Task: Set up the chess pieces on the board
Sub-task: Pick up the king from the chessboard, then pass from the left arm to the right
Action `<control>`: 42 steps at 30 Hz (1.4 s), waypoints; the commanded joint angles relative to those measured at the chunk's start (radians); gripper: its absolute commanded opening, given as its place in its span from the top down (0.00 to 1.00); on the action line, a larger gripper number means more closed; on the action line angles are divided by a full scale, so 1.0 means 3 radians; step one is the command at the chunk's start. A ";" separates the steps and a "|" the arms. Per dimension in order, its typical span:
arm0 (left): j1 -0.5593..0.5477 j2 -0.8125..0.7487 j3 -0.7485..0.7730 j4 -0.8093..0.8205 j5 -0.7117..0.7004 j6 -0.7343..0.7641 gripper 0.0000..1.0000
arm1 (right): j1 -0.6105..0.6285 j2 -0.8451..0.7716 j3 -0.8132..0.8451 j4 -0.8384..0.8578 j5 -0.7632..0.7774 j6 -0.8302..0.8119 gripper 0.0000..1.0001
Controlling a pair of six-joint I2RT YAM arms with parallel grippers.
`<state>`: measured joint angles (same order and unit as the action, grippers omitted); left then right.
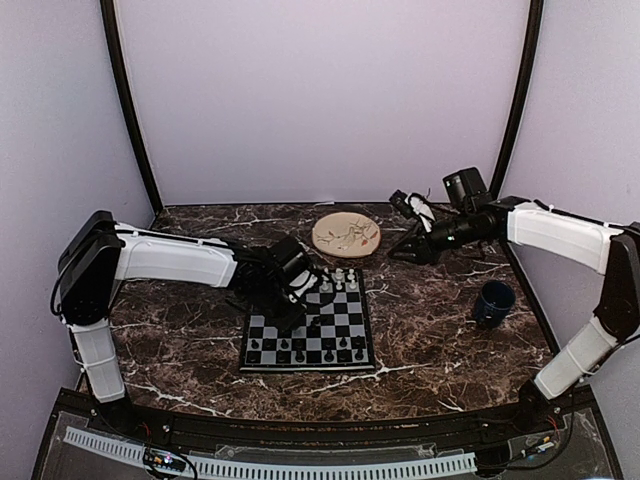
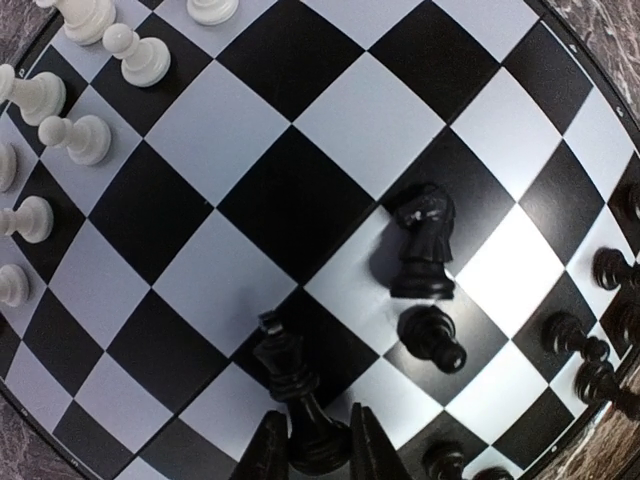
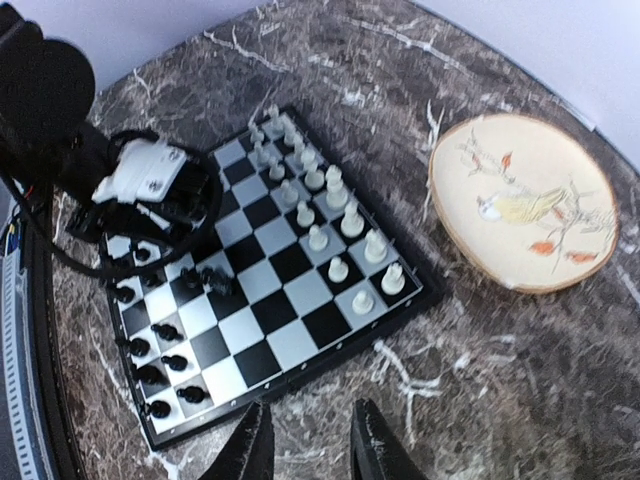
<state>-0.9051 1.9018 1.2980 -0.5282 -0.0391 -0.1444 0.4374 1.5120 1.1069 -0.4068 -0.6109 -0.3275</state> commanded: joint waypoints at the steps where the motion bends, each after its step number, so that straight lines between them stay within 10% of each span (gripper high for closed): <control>1: 0.0026 -0.0505 -0.0270 0.0442 -0.0044 0.0311 0.95 | -0.0028 0.0071 0.0435 -0.0051 -0.0053 0.0279 0.72; 15: 0.0026 -0.1413 -0.1150 0.1979 0.1033 0.0633 0.93 | 0.0221 0.0852 0.1232 -0.0478 -0.1131 0.0865 0.61; 42: 0.0025 -0.1480 -0.1109 0.1911 0.1161 0.0668 0.92 | 0.0884 0.1423 0.1540 -0.0793 -0.1570 0.0729 0.58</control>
<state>-0.9005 1.4887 0.9619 0.0437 0.3092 0.0456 0.6899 1.9156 1.5467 -0.6182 -1.0512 -0.0845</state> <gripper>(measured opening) 0.197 0.429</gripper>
